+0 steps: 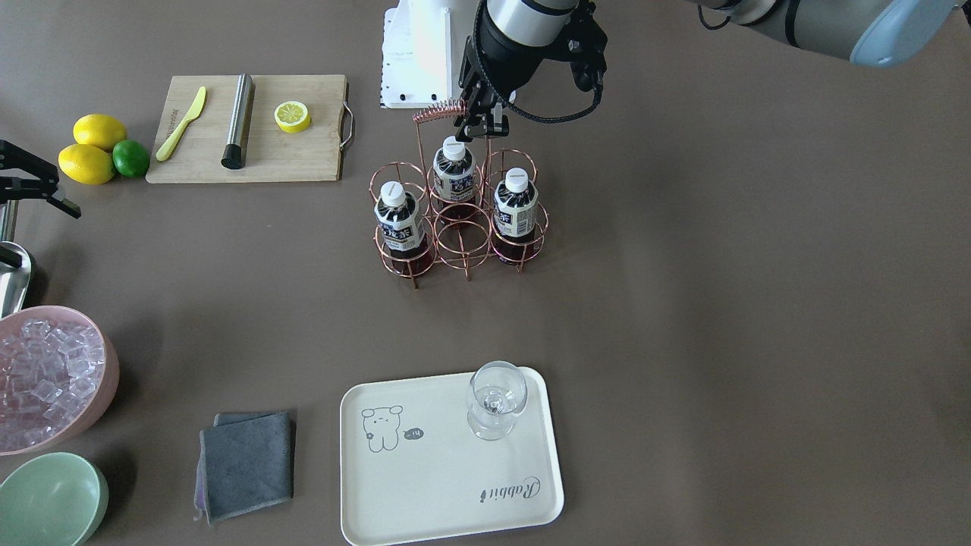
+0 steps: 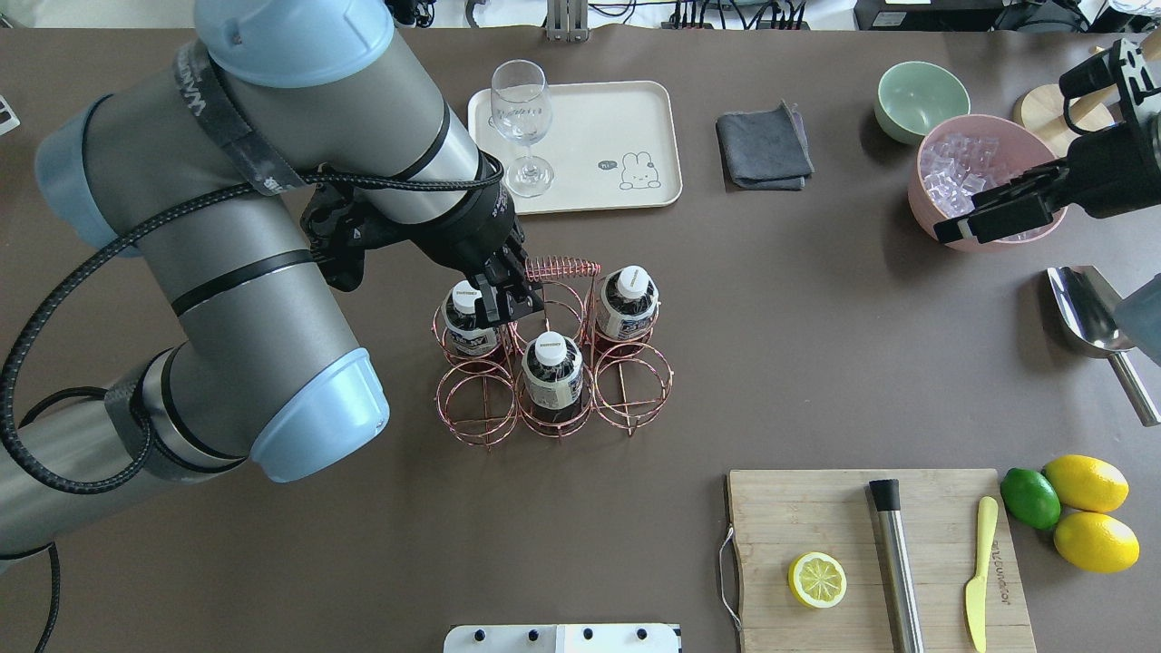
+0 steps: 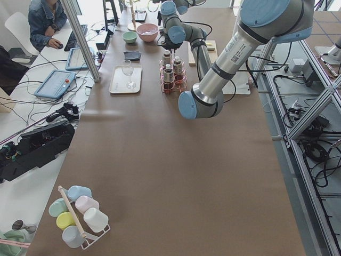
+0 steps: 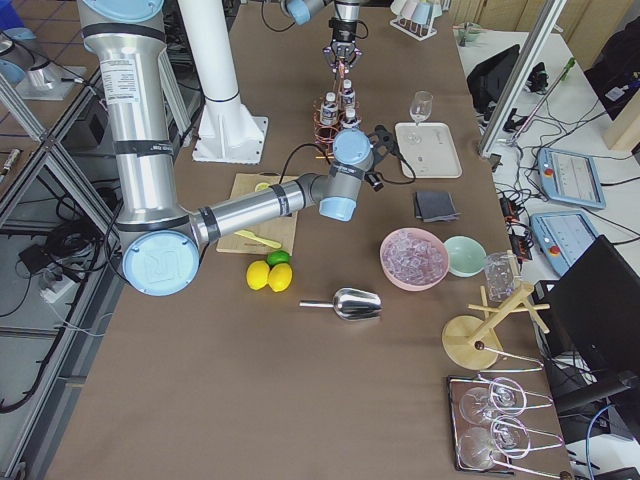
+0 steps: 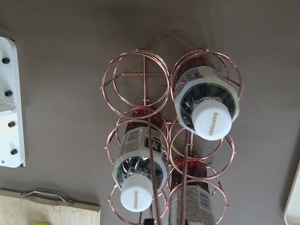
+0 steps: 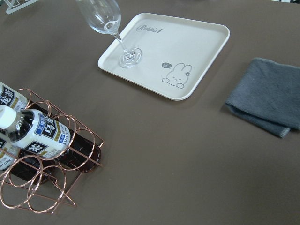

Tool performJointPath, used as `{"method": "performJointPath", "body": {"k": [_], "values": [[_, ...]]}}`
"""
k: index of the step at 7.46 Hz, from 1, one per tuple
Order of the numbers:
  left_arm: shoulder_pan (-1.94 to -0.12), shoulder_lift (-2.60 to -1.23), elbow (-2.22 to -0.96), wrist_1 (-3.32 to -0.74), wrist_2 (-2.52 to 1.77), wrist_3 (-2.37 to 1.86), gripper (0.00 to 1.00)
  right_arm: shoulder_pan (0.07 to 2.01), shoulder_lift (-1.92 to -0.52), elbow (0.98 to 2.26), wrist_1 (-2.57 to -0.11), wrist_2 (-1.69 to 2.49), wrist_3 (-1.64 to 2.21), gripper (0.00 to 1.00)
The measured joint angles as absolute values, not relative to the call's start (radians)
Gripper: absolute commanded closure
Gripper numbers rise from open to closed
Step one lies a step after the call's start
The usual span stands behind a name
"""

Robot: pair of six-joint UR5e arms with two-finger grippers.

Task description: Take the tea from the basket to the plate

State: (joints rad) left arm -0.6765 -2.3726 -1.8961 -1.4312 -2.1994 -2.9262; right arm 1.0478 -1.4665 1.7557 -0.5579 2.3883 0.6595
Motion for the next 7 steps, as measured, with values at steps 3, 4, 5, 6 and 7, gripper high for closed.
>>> {"method": "performJointPath", "body": {"k": [3,4,5,6,7], "values": [[-0.676,-2.365,-1.914,-1.430,-2.201,-2.929,1.00,0.872,-1.426,1.797,-0.401,2.181,0.746,0.01],[-0.676,-2.365,-1.917,-1.430,-2.210,-2.930,1.00,0.813,-1.402,1.808,-0.362,2.124,0.773,0.01],[-0.677,-2.365,-1.919,-1.430,-2.215,-2.930,1.00,0.742,-1.376,1.813,-0.333,2.051,0.783,0.01],[-0.678,-2.363,-1.921,-1.430,-2.217,-2.930,1.00,0.671,-1.354,1.812,-0.320,1.963,0.781,0.01],[-0.679,-2.362,-1.921,-1.430,-2.217,-2.930,1.00,0.626,-1.340,1.810,-0.317,1.887,0.765,0.01]]}}
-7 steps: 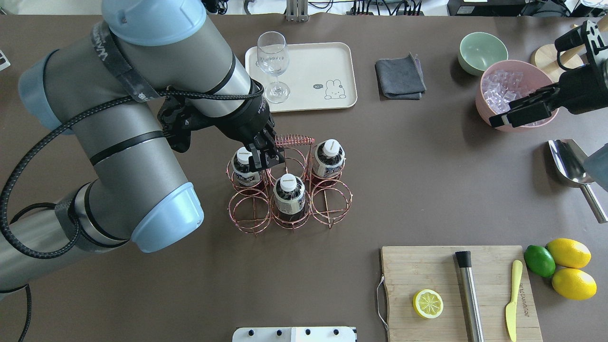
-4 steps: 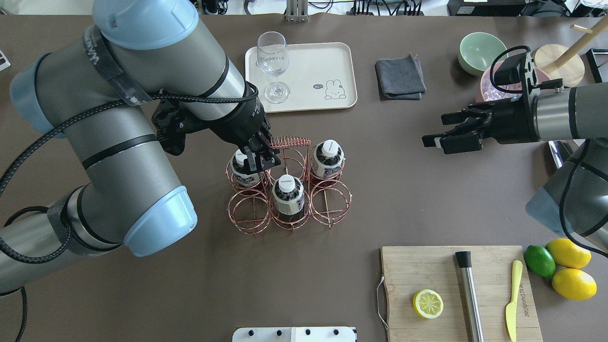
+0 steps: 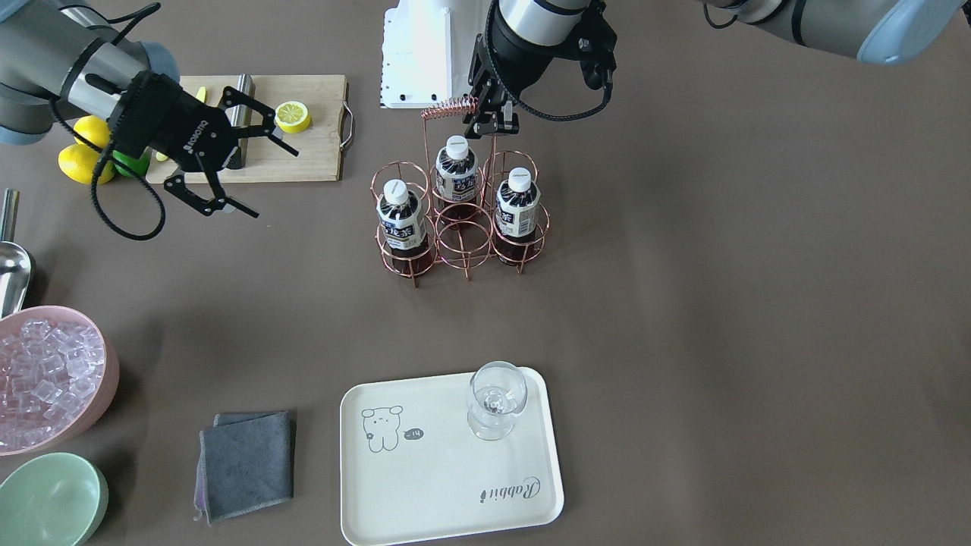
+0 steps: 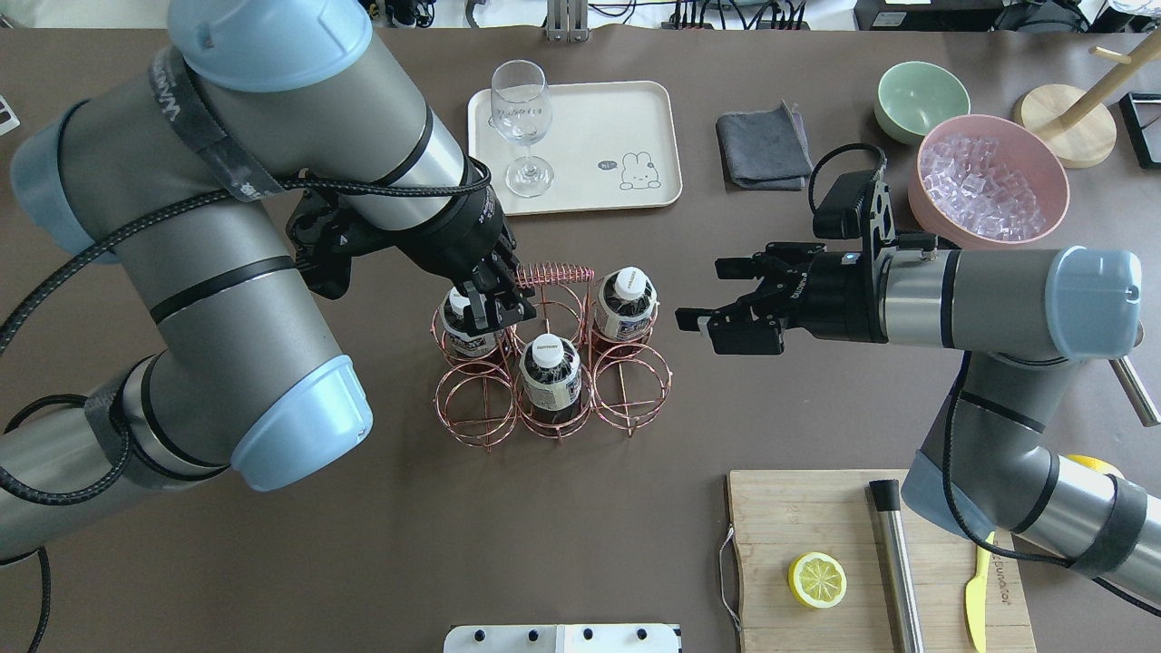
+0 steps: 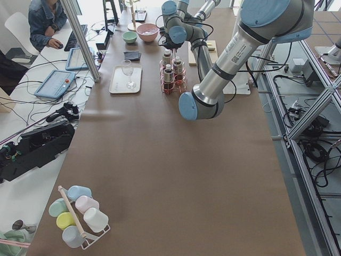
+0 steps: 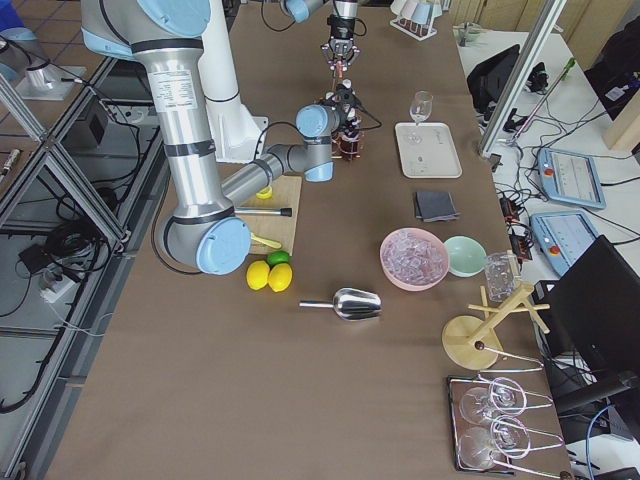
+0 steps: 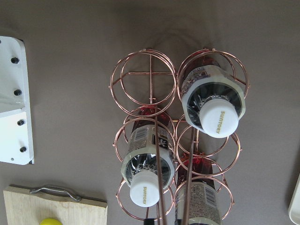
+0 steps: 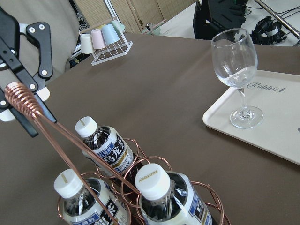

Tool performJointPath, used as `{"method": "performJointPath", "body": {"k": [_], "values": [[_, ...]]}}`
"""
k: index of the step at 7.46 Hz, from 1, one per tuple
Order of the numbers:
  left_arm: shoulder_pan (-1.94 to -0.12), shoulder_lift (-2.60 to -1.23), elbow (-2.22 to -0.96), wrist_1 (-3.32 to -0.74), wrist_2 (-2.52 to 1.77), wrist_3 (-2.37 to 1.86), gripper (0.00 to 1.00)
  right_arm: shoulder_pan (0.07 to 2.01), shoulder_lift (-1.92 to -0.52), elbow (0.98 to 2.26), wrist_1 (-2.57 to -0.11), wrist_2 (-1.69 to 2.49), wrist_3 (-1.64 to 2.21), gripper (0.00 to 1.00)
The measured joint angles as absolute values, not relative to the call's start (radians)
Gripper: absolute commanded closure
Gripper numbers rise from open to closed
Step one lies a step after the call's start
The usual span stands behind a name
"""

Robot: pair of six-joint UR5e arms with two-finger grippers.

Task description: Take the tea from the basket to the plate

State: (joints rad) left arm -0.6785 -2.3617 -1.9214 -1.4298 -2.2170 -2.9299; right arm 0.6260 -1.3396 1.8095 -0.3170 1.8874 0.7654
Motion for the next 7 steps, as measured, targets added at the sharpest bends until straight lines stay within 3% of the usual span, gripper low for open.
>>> {"method": "performJointPath", "body": {"k": [7], "values": [[-0.678,-2.337,-1.944,-1.431,-2.217,-2.925,1.00,0.482,-1.328,1.821,-0.322,1.502,0.551,0.01]]}}
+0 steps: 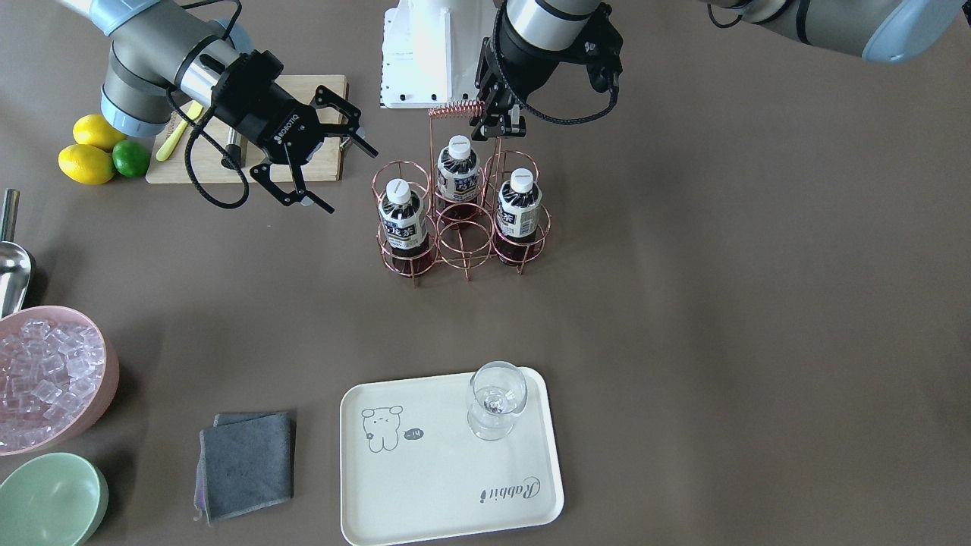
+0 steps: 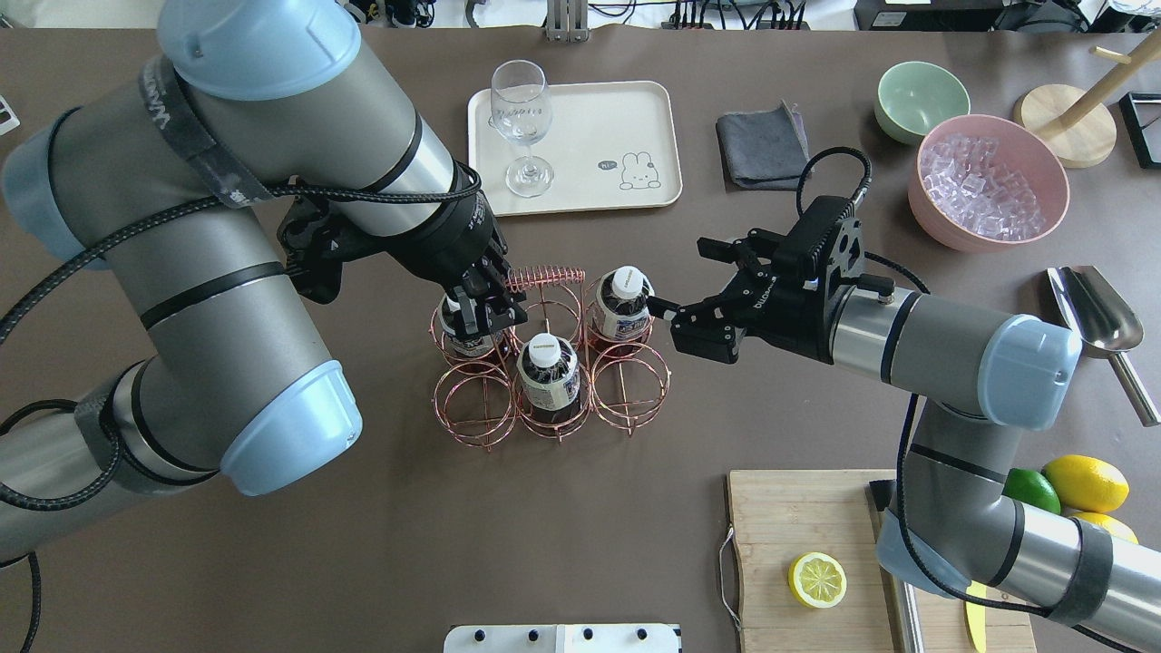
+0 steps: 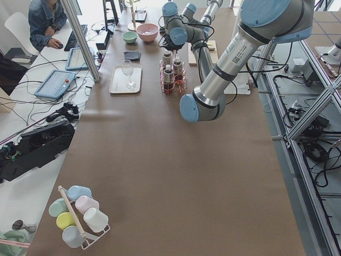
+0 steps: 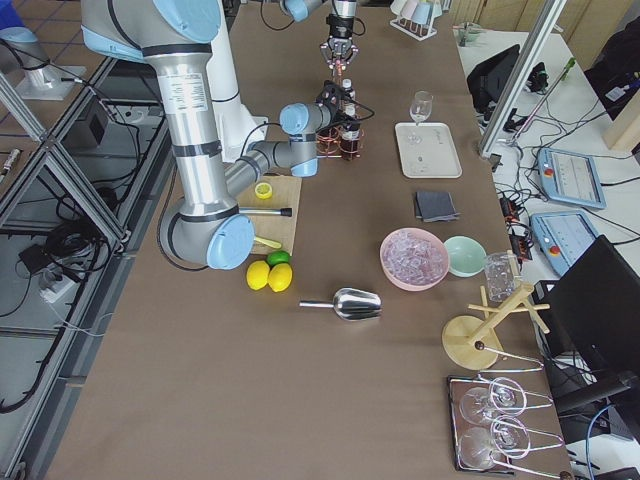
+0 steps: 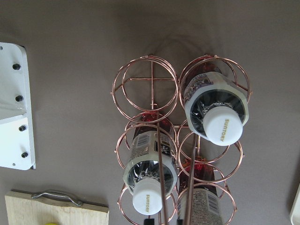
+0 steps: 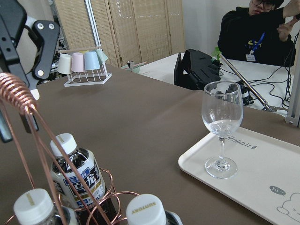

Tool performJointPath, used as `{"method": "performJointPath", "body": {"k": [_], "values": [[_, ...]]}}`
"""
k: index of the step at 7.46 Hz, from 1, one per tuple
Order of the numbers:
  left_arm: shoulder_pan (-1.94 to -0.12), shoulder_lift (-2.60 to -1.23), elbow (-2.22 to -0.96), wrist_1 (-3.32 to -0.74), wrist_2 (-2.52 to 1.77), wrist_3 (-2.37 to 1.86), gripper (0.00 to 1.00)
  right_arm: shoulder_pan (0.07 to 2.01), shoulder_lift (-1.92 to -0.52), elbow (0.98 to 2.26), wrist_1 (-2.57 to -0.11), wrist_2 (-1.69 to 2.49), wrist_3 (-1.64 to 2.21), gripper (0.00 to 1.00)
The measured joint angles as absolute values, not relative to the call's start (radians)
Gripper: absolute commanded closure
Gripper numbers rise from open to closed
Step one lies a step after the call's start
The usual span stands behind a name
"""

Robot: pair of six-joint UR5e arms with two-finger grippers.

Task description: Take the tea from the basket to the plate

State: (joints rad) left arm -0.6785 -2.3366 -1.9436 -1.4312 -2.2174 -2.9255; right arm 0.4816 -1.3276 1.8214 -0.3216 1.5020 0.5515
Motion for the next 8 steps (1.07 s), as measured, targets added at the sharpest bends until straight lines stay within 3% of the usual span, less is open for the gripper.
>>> {"method": "performJointPath", "body": {"k": [8], "values": [[-0.682,-2.313,-1.955,-1.431,-2.219,-2.919,1.00,0.453,-1.215,1.775,-0.441,1.406,0.525,0.02]]}}
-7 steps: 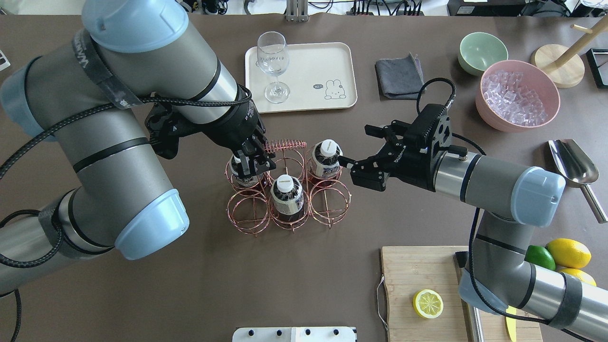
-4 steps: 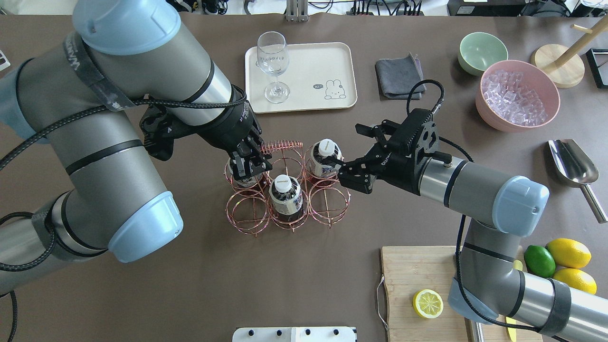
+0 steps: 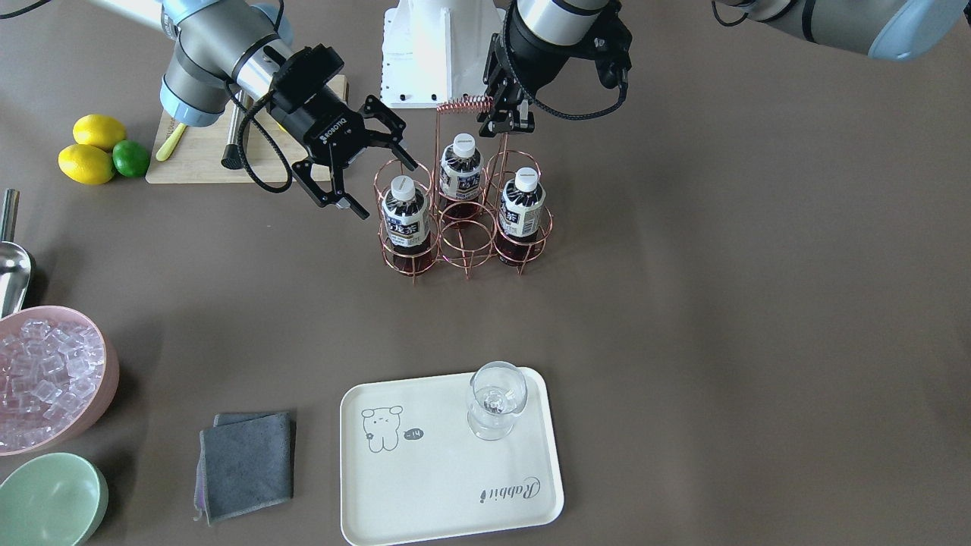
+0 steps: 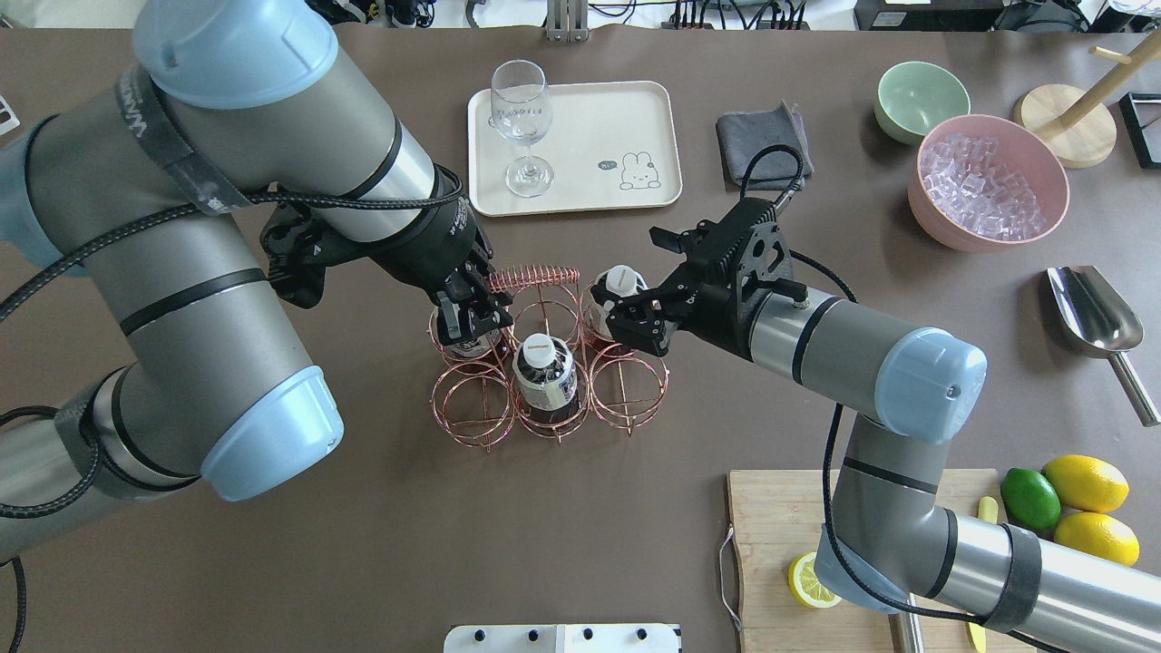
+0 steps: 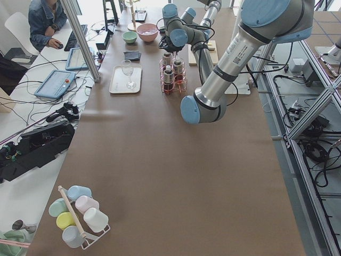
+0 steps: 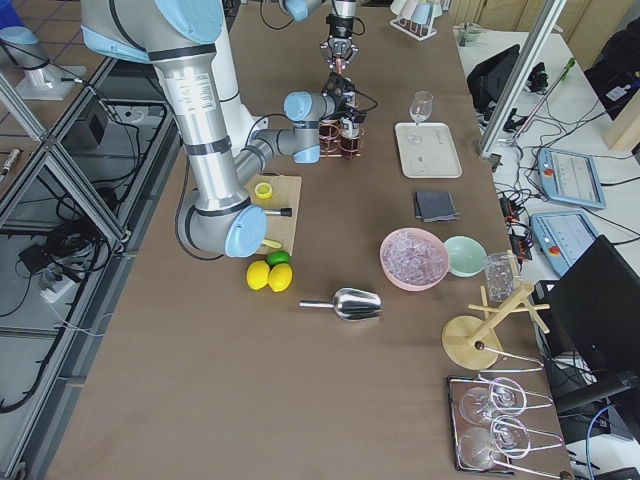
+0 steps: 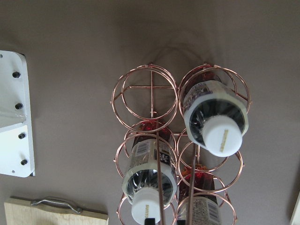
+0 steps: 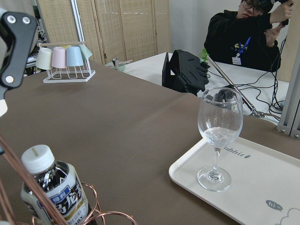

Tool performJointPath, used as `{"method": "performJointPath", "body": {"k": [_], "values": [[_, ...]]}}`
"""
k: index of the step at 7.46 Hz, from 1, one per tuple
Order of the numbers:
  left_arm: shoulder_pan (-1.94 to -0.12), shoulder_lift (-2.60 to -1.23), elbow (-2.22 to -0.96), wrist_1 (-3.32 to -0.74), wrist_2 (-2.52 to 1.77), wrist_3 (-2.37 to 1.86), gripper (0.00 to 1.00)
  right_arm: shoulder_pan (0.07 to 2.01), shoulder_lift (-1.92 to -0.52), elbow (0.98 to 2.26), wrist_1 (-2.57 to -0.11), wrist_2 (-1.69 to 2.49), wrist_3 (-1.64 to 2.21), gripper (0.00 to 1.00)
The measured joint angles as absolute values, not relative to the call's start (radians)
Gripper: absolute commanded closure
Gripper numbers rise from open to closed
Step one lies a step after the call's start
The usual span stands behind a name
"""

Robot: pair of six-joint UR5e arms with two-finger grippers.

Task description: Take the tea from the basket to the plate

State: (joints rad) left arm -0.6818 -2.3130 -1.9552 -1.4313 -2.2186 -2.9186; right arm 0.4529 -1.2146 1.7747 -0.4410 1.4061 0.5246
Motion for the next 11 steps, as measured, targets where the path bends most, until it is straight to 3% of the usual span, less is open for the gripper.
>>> {"method": "performJointPath", "body": {"k": [3,11], "values": [[-0.683,-2.312,-1.957,-1.431,-2.220,-2.918,1.00,0.424,-1.209,1.772,-0.444,1.372,0.527,0.37],[-0.696,-2.320,-1.956,-1.431,-2.236,-2.926,1.00,0.442,-1.216,1.772,-0.442,1.371,0.517,0.32]]}}
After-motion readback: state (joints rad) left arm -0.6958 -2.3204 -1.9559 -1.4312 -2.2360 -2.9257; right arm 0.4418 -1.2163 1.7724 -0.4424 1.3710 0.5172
